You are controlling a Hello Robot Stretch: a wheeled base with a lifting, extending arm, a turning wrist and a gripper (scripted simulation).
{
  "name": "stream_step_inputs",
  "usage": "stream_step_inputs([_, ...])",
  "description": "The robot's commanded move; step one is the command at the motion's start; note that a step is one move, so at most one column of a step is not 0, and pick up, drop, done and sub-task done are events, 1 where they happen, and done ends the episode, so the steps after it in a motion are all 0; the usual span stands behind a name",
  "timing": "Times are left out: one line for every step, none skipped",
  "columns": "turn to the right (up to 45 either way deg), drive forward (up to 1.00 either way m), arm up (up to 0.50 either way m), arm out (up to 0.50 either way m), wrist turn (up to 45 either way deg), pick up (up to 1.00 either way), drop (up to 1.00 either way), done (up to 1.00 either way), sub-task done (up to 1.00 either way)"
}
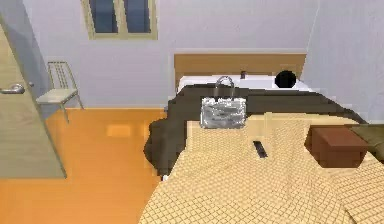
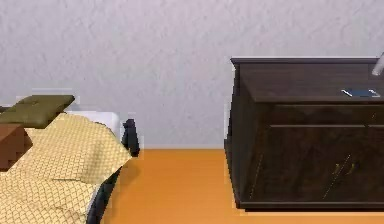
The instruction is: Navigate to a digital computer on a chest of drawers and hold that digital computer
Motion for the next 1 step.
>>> stream_step_inputs([-45.0,0.00,0.00,0.00,0.0,0.00,0.00,0.00,0.00])
